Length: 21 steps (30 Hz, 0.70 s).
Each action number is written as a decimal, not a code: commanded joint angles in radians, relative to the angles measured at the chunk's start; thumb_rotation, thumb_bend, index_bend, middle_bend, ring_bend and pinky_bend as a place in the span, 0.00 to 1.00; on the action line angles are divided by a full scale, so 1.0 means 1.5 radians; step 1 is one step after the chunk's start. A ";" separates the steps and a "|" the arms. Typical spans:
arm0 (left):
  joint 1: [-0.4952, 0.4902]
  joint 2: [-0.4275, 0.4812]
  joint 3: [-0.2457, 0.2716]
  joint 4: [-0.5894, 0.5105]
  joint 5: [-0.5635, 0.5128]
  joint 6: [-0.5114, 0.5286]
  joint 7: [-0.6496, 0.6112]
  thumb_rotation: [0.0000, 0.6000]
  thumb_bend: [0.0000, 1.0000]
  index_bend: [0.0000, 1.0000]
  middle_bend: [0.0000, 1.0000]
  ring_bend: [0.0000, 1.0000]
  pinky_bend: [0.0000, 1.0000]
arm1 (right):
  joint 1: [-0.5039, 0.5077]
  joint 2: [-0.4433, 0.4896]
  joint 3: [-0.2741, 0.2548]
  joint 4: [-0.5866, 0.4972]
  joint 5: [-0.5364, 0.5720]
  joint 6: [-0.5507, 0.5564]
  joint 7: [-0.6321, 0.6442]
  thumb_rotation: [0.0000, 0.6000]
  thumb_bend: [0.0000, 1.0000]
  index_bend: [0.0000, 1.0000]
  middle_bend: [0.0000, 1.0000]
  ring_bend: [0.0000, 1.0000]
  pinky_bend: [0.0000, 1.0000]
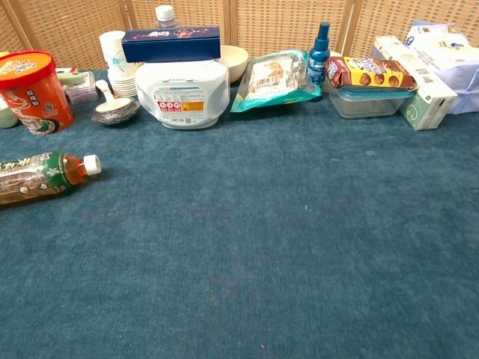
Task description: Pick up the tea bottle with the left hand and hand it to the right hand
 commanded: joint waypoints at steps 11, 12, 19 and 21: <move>-0.098 -0.085 -0.050 0.055 -0.125 -0.148 0.054 1.00 0.00 0.03 0.00 0.00 0.00 | -0.001 0.003 0.000 0.005 -0.005 0.005 0.014 1.00 0.00 0.00 0.00 0.00 0.00; -0.106 -0.092 -0.054 0.057 -0.132 -0.154 0.061 1.00 0.00 0.03 0.00 0.00 0.00 | -0.001 0.003 0.000 0.006 -0.004 0.005 0.014 1.00 0.00 0.00 0.00 0.00 0.00; -0.148 -0.134 -0.074 0.055 -0.186 -0.175 0.114 1.00 0.00 0.03 0.00 0.00 0.00 | 0.000 0.003 0.000 0.010 -0.002 0.001 0.017 1.00 0.00 0.00 0.00 0.00 0.00; -0.158 -0.141 -0.074 0.050 -0.198 -0.177 0.137 1.00 0.00 0.03 0.00 0.00 0.00 | -0.001 0.003 0.000 0.011 -0.002 0.002 0.020 1.00 0.00 0.00 0.00 0.00 0.00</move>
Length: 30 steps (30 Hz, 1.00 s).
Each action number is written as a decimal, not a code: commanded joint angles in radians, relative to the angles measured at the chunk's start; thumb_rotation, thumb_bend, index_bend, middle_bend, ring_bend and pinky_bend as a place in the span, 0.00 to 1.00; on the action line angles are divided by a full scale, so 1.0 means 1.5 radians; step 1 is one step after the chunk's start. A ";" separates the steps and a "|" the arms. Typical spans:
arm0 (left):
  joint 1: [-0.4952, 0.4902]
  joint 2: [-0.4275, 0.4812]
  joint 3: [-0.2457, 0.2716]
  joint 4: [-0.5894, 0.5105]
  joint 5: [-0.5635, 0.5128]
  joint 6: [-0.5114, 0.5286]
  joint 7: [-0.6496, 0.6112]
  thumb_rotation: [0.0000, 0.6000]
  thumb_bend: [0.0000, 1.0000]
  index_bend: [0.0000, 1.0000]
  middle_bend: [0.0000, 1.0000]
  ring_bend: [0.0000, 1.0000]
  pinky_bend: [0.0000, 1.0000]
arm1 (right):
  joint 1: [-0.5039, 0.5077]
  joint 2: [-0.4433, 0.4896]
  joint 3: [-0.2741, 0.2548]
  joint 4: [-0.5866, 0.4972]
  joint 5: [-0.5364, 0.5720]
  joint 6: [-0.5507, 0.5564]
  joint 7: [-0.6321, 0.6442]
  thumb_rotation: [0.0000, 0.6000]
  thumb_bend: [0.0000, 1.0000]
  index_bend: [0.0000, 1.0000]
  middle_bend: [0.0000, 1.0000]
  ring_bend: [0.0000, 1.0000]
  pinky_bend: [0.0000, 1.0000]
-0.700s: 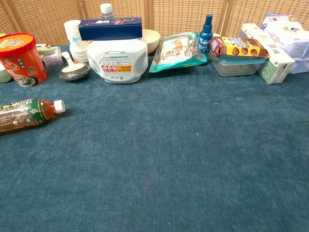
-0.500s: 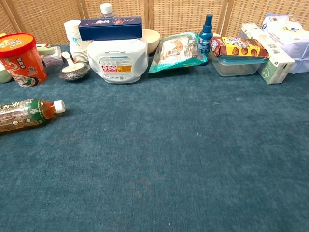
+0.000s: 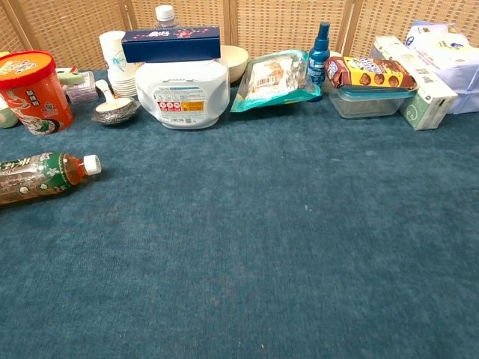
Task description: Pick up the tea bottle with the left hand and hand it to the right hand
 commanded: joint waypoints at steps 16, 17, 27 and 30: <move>-0.071 -0.067 0.010 0.018 -0.149 -0.033 0.118 1.00 0.00 0.07 0.00 0.00 0.05 | -0.001 0.004 0.000 0.001 0.000 0.000 0.017 1.00 0.00 0.00 0.00 0.00 0.00; -0.072 -0.072 0.011 0.021 -0.149 -0.029 0.118 1.00 0.00 0.09 0.00 0.01 0.09 | -0.002 0.005 0.000 0.001 0.001 0.001 0.019 1.00 0.00 0.00 0.00 0.00 0.00; -0.082 -0.106 0.031 0.034 -0.165 0.027 0.192 1.00 0.00 0.43 0.43 0.47 0.62 | -0.003 0.009 0.000 0.004 -0.002 0.003 0.033 1.00 0.00 0.00 0.00 0.00 0.00; -0.087 -0.112 0.037 0.028 -0.184 0.036 0.221 1.00 0.01 0.54 0.54 0.57 0.68 | -0.004 0.009 -0.002 0.003 -0.004 0.004 0.036 1.00 0.00 0.00 0.00 0.00 0.00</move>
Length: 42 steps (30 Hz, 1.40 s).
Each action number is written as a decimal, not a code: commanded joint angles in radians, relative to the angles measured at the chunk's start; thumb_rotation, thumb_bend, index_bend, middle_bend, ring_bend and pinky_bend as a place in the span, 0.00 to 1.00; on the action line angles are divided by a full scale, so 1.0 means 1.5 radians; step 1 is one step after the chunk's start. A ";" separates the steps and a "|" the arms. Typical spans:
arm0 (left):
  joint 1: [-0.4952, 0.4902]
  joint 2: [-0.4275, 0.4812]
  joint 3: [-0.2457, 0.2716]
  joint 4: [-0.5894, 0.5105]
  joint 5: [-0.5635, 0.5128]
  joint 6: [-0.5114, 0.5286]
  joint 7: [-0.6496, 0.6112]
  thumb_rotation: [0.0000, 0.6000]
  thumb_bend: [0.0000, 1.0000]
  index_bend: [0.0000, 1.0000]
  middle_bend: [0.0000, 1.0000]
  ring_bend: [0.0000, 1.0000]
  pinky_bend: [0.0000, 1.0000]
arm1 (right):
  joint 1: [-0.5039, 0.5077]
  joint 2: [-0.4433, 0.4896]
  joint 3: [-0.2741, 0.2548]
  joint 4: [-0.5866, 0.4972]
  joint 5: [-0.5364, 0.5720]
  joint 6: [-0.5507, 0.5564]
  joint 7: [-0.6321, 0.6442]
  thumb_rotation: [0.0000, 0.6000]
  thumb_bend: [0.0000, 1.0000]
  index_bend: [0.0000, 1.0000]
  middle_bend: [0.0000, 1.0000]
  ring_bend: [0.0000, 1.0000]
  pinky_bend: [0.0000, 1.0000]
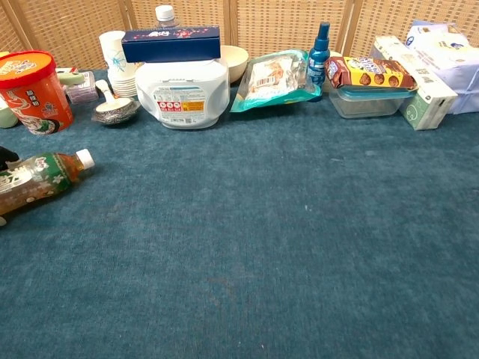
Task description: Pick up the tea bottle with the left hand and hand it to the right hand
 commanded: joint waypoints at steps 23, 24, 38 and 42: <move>0.050 -0.016 -0.022 0.029 0.363 0.138 -0.398 1.00 0.04 0.60 0.60 0.62 0.70 | 0.007 0.000 -0.004 0.008 0.000 -0.023 0.042 1.00 0.00 0.00 0.00 0.00 0.00; 0.049 -0.018 -0.023 0.031 0.369 0.139 -0.405 1.00 0.04 0.60 0.60 0.62 0.70 | 0.008 0.000 -0.004 0.008 -0.001 -0.024 0.048 1.00 0.00 0.00 0.00 0.00 0.00; -0.028 -0.116 -0.060 0.132 0.462 0.115 -0.563 1.00 0.04 0.59 0.60 0.61 0.70 | 0.059 0.013 0.004 0.035 -0.039 -0.070 0.303 1.00 0.00 0.00 0.00 0.00 0.07; -0.050 -0.151 -0.068 0.156 0.469 0.106 -0.598 1.00 0.04 0.59 0.60 0.61 0.70 | 0.080 0.022 0.015 0.025 -0.047 -0.077 0.343 1.00 0.00 0.00 0.00 0.00 0.10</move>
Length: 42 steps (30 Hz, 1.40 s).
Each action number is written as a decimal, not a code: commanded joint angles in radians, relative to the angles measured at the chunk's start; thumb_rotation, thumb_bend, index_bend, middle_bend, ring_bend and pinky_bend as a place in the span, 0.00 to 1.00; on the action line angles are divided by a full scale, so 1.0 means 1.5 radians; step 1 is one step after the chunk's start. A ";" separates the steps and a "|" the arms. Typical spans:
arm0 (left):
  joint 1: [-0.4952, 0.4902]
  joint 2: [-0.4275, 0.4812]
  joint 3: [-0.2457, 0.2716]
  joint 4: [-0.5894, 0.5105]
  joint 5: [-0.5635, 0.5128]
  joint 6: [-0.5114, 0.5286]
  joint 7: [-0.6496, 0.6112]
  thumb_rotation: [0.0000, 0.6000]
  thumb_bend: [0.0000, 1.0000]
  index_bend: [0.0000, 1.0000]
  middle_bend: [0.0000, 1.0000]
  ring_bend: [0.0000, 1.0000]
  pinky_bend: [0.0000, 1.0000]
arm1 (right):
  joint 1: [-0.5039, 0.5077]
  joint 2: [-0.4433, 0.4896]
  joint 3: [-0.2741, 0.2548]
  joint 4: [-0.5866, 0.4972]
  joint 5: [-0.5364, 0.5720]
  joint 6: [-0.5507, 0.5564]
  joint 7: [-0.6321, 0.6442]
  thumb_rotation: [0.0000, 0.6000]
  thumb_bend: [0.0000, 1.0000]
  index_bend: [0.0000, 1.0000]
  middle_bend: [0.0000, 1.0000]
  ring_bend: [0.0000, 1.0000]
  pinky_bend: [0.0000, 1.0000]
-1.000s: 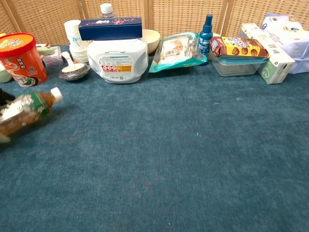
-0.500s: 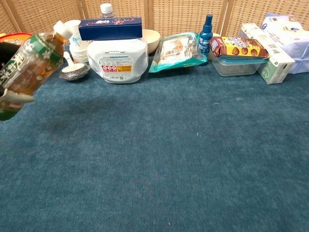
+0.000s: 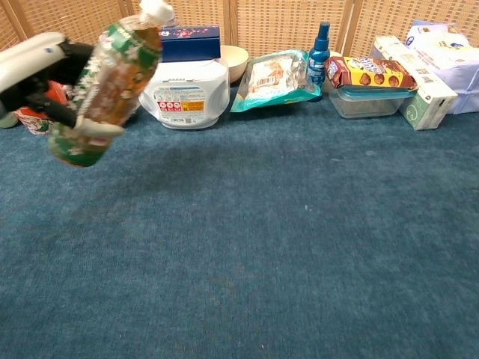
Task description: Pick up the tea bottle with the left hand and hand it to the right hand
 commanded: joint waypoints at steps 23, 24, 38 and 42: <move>-0.157 -0.112 -0.058 -0.012 -0.004 -0.114 0.035 1.00 0.03 0.59 0.60 0.60 0.70 | 0.162 0.049 0.064 -0.115 -0.011 -0.124 0.170 1.00 0.00 0.00 0.00 0.02 0.15; -0.162 -0.115 -0.061 -0.015 -0.007 -0.118 0.040 1.00 0.03 0.59 0.60 0.60 0.70 | 0.166 0.051 0.066 -0.121 -0.012 -0.125 0.175 1.00 0.00 0.00 0.00 0.02 0.15; -0.204 -0.170 -0.090 0.000 -0.055 -0.142 0.056 1.00 0.03 0.58 0.60 0.60 0.70 | 0.202 0.039 0.082 -0.164 0.006 -0.139 0.181 1.00 0.00 0.00 0.04 0.08 0.21; -0.215 -0.183 -0.097 0.009 -0.067 -0.147 0.055 1.00 0.03 0.58 0.60 0.60 0.70 | 0.213 0.032 0.087 -0.171 0.016 -0.147 0.184 1.00 0.00 0.00 0.08 0.13 0.28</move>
